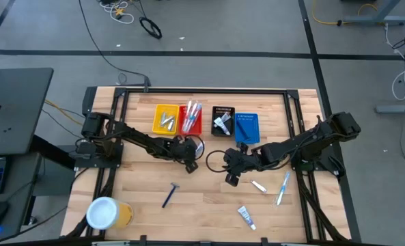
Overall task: Pick & Place Travel size toiletries
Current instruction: Put the white toothpaste into the black bin
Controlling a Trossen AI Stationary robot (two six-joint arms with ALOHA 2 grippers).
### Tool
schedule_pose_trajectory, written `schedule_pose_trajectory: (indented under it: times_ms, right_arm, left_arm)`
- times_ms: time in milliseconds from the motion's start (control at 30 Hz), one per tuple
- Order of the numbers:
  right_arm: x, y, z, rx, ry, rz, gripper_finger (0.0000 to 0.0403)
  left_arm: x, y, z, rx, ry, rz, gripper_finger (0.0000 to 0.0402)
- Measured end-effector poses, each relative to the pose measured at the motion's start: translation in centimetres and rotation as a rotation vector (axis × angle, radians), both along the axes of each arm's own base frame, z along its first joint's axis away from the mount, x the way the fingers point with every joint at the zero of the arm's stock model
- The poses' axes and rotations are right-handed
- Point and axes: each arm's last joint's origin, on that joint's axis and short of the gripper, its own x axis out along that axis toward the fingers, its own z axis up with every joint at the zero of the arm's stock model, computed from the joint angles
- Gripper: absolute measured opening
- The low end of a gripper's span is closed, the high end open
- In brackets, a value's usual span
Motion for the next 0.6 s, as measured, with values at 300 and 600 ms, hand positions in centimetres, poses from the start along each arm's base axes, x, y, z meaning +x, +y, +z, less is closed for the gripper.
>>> schedule_pose_trajectory:
  times_ms: [300, 600]
  right_arm:
    - [0.0, 0.0, 0.0, 0.000, 0.000, 0.000, 0.0140]
    - [1.5, 0.4, -0.8, -0.083, -0.065, 0.106, 0.0142]
  left_arm:
    - [0.1, 0.0, -0.1, 0.004, -0.002, -0.006, 0.0080]
    - [0.7, -0.7, 0.1, 0.006, -0.048, -0.177, 0.0022]
